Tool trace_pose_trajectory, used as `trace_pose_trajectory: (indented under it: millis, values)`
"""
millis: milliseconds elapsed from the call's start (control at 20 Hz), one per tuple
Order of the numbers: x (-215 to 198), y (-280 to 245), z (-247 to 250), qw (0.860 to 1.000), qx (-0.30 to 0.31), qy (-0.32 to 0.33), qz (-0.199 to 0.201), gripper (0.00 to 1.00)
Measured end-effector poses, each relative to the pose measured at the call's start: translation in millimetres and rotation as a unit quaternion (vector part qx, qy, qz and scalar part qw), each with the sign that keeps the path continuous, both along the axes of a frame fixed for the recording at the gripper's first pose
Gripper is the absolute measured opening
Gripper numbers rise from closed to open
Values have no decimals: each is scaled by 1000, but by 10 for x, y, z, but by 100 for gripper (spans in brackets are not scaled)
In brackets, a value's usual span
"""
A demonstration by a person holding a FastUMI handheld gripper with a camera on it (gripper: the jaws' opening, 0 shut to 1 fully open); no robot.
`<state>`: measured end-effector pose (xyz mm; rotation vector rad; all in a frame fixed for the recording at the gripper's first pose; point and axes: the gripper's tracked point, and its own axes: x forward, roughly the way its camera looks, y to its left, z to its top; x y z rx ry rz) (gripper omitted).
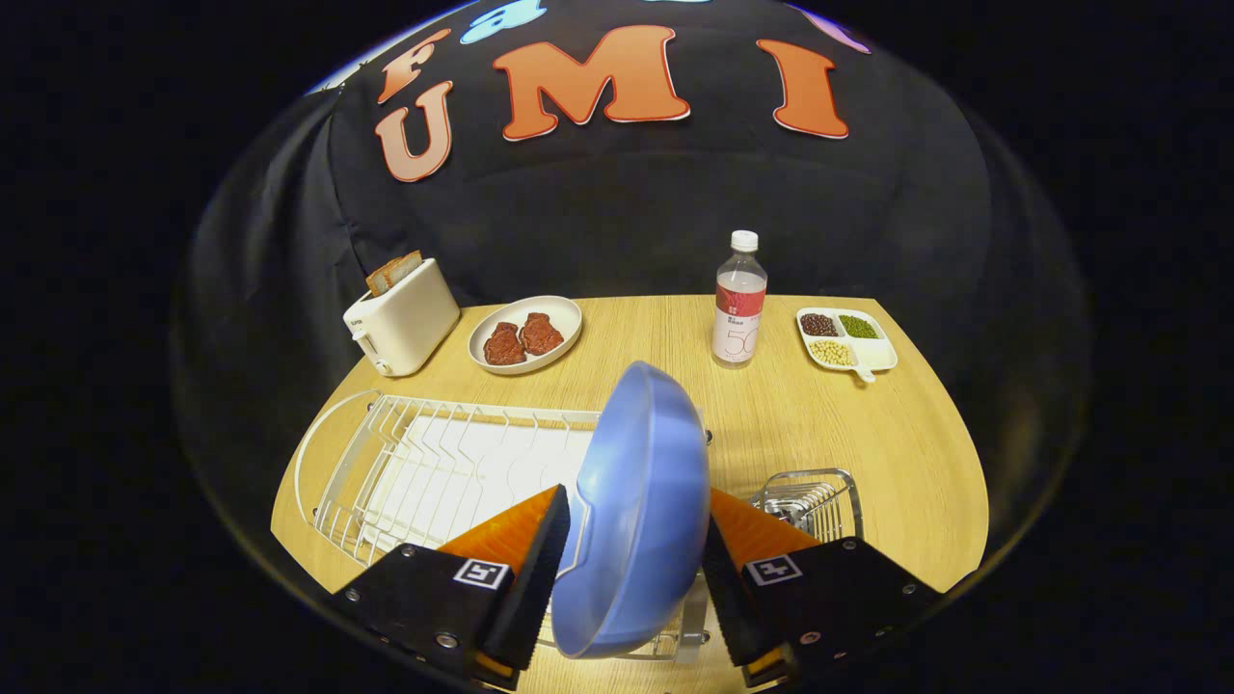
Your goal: Take the plate from the dish rack, then take the spoon from the basket and place it into the plate.
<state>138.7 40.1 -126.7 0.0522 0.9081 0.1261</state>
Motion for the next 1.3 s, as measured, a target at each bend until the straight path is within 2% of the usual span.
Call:
trace_pose_trajectory:
  millis: [50,200,300,400,500,600,800,950,1150,1300]
  values:
    - [-20,42,-10,1000,-4,2,4,71]
    - [-32,-22,-22,999,-42,7,2,47]
    - [-44,-50,-23,998,-59,14,-1,42]
    - [33,-109,64,997,-69,4,-23,38]
    - [158,-177,243,996,-76,-27,-49,34]
    - [231,-337,370,990,-119,-58,-55,29]
    - [136,-319,583,990,-107,-80,-49,26]
    - [-43,-246,725,993,-68,-93,-40,26]
    - [-433,-174,820,995,0,-100,-27,26]
    - [-756,-221,782,994,29,-97,-28,26]
